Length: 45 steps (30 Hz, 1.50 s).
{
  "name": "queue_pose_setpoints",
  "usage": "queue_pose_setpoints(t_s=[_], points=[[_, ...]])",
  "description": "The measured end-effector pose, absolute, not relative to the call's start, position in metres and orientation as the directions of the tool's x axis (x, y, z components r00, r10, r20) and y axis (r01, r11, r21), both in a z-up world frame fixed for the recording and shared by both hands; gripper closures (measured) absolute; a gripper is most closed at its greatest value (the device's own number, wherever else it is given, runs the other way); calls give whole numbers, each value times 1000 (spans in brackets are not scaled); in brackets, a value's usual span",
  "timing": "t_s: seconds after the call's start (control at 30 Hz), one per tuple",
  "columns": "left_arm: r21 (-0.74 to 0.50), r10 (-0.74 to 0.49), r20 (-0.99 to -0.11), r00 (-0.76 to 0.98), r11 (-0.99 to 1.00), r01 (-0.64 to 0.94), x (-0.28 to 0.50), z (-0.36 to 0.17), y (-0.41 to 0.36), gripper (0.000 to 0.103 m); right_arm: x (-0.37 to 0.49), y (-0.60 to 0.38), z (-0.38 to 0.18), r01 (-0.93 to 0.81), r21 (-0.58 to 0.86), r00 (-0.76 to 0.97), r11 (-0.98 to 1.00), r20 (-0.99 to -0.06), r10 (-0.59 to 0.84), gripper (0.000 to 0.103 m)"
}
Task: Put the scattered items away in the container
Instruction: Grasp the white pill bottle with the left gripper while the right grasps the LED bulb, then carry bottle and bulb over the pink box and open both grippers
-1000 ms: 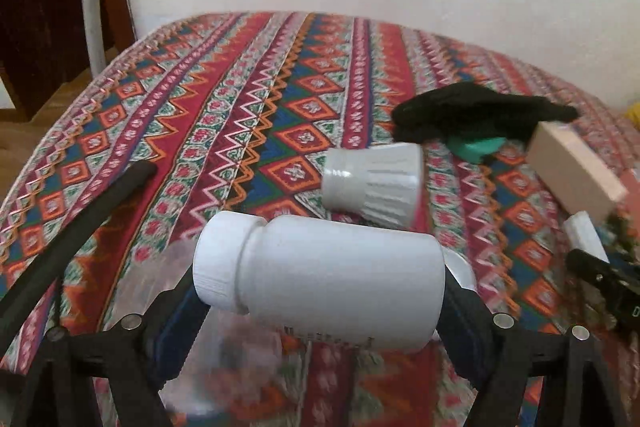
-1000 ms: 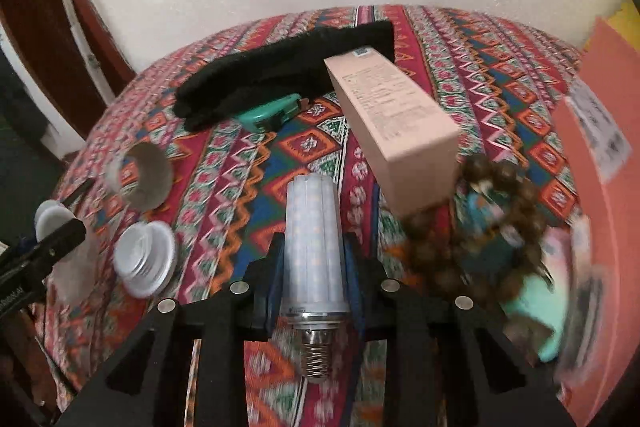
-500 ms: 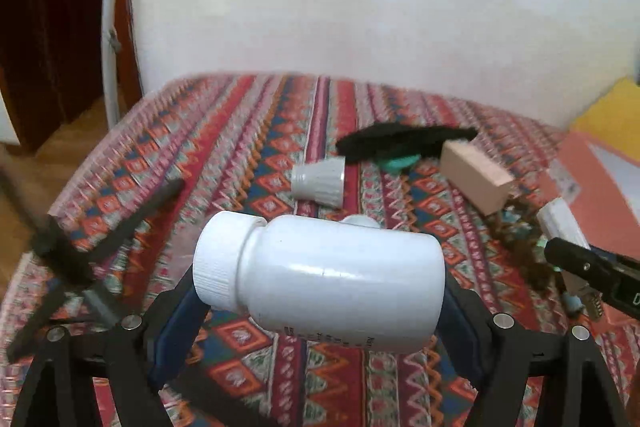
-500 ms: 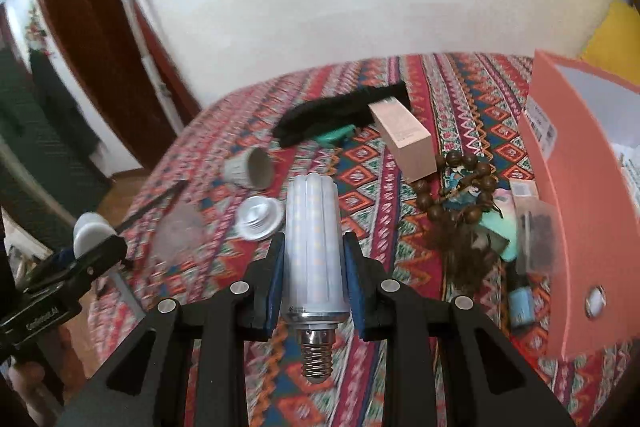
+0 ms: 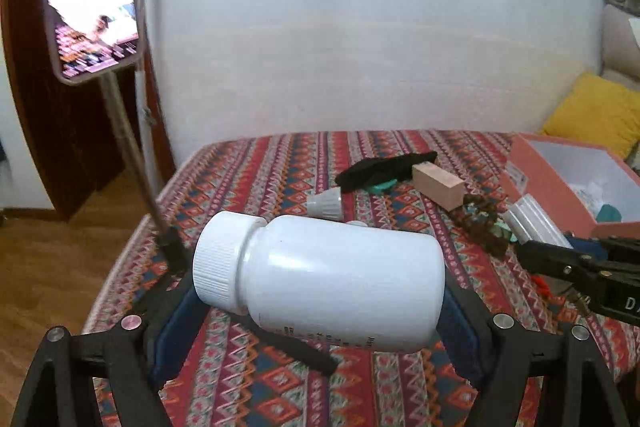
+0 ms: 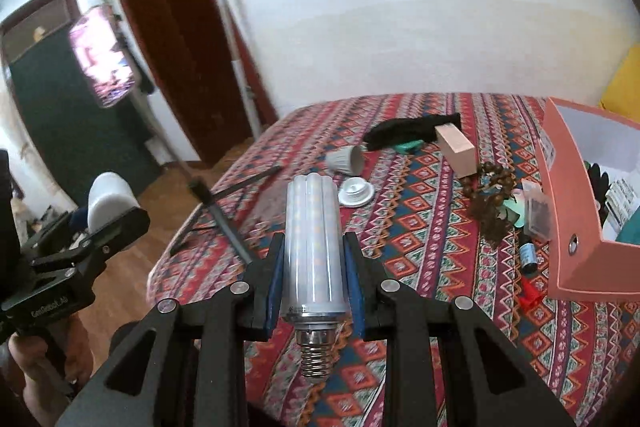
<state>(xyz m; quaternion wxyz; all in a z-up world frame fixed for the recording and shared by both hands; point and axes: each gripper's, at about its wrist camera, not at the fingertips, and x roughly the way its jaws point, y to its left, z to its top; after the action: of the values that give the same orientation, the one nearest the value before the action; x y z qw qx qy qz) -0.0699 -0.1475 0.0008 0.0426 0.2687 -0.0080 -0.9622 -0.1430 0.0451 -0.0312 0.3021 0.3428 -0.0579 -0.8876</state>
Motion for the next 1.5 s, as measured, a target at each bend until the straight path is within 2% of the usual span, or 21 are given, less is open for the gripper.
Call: queue_pose_setpoints(t_s=[0.43, 0.83, 1.27, 1.5], points=[[74, -105, -471, -876, -994, 79, 5, 20, -134, 18, -42, 54, 4, 566, 289, -590, -772, -512, -624, 74], [84, -88, -439, -894, -995, 57, 41, 29, -110, 18, 19, 77, 20, 567, 283, -612, -773, -483, -626, 74], [119, -13, -354, -935, -992, -31, 60, 64, -64, 18, 52, 120, 52, 525, 253, -679, -812, -450, -580, 74], [141, 65, -337, -939, -983, -119, 41, 77, -32, 18, 49, 152, 64, 463, 249, -726, -851, -445, -525, 74]])
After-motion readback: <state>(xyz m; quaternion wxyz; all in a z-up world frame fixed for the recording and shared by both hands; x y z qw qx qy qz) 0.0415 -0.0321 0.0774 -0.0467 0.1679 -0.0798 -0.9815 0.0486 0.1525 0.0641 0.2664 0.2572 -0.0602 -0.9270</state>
